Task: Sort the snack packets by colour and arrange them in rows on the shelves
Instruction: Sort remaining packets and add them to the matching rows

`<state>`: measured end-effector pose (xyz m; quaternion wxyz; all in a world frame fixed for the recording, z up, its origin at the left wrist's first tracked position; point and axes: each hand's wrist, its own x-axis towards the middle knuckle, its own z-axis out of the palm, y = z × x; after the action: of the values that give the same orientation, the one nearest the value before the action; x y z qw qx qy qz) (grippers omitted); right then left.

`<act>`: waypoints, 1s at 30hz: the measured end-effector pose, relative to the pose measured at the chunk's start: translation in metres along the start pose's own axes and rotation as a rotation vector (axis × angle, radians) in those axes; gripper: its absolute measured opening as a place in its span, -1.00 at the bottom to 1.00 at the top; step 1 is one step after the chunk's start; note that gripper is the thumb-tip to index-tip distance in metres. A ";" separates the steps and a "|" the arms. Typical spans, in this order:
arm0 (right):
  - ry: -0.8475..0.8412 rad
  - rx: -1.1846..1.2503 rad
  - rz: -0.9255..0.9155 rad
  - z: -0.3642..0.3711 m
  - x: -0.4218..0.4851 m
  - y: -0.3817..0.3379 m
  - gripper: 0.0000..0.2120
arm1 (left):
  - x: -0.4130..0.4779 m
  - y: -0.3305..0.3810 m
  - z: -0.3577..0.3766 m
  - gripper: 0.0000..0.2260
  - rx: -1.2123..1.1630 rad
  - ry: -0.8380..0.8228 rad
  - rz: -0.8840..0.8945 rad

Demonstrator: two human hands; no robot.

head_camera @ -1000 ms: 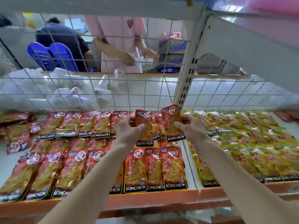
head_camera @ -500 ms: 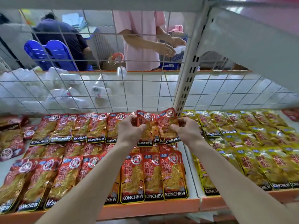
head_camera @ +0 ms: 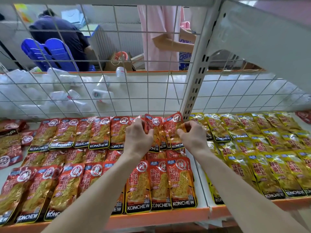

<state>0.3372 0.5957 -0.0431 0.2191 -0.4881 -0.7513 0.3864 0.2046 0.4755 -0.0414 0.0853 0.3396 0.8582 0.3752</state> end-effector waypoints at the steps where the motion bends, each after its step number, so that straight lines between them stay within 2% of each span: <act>1: 0.006 -0.011 -0.004 0.000 0.000 0.000 -0.89 | 0.000 -0.001 0.002 -0.76 0.035 0.016 0.004; 6: 0.002 -0.044 0.000 0.002 -0.002 0.003 -0.85 | 0.003 -0.007 0.003 -0.60 0.225 0.013 -0.080; 15: 0.035 -0.134 -0.026 0.009 -0.004 0.006 -0.83 | -0.001 -0.013 0.008 -0.59 0.361 -0.006 -0.072; 21: 0.028 -0.155 -0.038 0.009 -0.003 0.008 -0.81 | -0.005 -0.013 0.014 -0.58 0.350 -0.003 -0.057; 26: 0.008 -0.167 -0.063 0.008 -0.002 0.009 -0.80 | -0.007 -0.012 0.010 -0.58 0.379 -0.050 0.042; 30: 0.022 -0.203 -0.100 0.009 -0.002 0.010 -0.78 | -0.011 -0.015 0.004 -0.48 0.432 -0.199 0.206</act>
<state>0.3371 0.5929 -0.0561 0.1955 -0.4739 -0.8076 0.2915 0.2067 0.4634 -0.0555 0.0563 0.4707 0.8668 0.1548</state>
